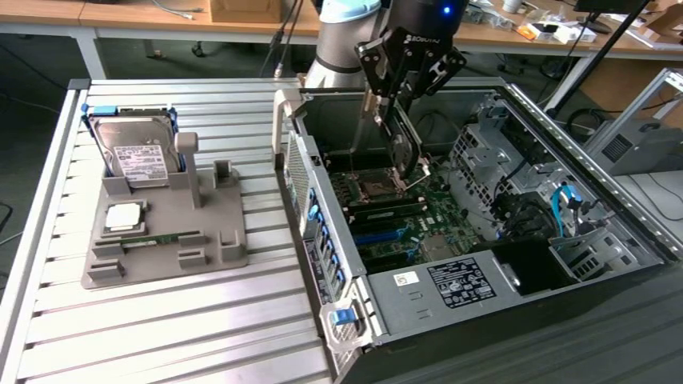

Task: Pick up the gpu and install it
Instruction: 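Pick up the gpu and move the gpu toward the slot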

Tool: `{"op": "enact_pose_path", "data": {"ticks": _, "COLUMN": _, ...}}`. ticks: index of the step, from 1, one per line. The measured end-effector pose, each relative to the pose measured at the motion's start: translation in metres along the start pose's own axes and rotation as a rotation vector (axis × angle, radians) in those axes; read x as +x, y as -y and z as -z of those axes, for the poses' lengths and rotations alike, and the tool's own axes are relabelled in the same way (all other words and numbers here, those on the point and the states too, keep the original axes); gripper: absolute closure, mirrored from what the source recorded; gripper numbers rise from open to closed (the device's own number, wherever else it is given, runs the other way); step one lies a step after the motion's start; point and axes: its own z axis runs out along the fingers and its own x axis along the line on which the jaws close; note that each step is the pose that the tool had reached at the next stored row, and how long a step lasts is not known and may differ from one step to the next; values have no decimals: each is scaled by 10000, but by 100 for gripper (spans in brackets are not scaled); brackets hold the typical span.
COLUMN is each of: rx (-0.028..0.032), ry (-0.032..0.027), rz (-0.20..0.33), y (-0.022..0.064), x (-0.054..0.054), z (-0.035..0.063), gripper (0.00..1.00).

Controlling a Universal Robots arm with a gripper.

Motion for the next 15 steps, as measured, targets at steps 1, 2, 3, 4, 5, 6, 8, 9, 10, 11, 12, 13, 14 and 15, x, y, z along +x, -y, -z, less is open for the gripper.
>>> {"op": "enact_pose_path", "data": {"ticks": 1, "rx": 2, "ry": 0, "rz": 0, "y": 0, "x": -5, "z": -2, "gripper": 73}}
{"op": "enact_pose_path", "data": {"ticks": 2, "rx": 3, "ry": 0, "rz": -1, "y": -1, "x": -10, "z": -4, "gripper": 73}}
{"op": "enact_pose_path", "data": {"ticks": 3, "rx": 5, "ry": 0, "rz": 0, "y": -1, "x": -15, "z": -6, "gripper": 73}}
{"op": "enact_pose_path", "data": {"ticks": 4, "rx": 6, "ry": 1, "rz": -1, "y": -1, "x": -20, "z": -8, "gripper": 73}}
{"op": "enact_pose_path", "data": {"ticks": 5, "rx": 8, "ry": 0, "rz": 0, "y": -2, "x": -25, "z": -10, "gripper": 73}}
{"op": "enact_pose_path", "data": {"ticks": 6, "rx": 9, "ry": 1, "rz": -1, "y": -2, "x": -32, "z": -13, "gripper": 73}}
{"op": "enact_pose_path", "data": {"ticks": 8, "rx": 14, "ry": 1, "rz": 0, "y": -3, "x": -44, "z": -18, "gripper": 73}}
{"op": "enact_pose_path", "data": {"ticks": 9, "rx": 15, "ry": 1, "rz": 0, "y": -3, "x": -51, "z": -21, "gripper": 73}}
{"op": "enact_pose_path", "data": {"ticks": 10, "rx": 17, "ry": 1, "rz": 0, "y": -4, "x": -55, "z": -23, "gripper": 73}}
{"op": "enact_pose_path", "data": {"ticks": 11, "rx": 18, "ry": 2, "rz": 0, "y": -4, "x": -61, "z": -25, "gripper": 73}}
{"op": "enact_pose_path", "data": {"ticks": 12, "rx": 19, "ry": 2, "rz": 0, "y": -5, "x": -65, "z": -27, "gripper": 73}}
{"op": "enact_pose_path", "data": {"ticks": 13, "rx": 21, "ry": 2, "rz": 0, "y": -5, "x": -71, "z": -29, "gripper": 73}}
{"op": "enact_pose_path", "data": {"ticks": 14, "rx": 22, "ry": 2, "rz": 0, "y": -5, "x": -75, "z": -31, "gripper": 73}}
{"op": "enact_pose_path", "data": {"ticks": 15, "rx": 24, "ry": 2, "rz": 0, "y": -6, "x": -80, "z": -33, "gripper": 73}}
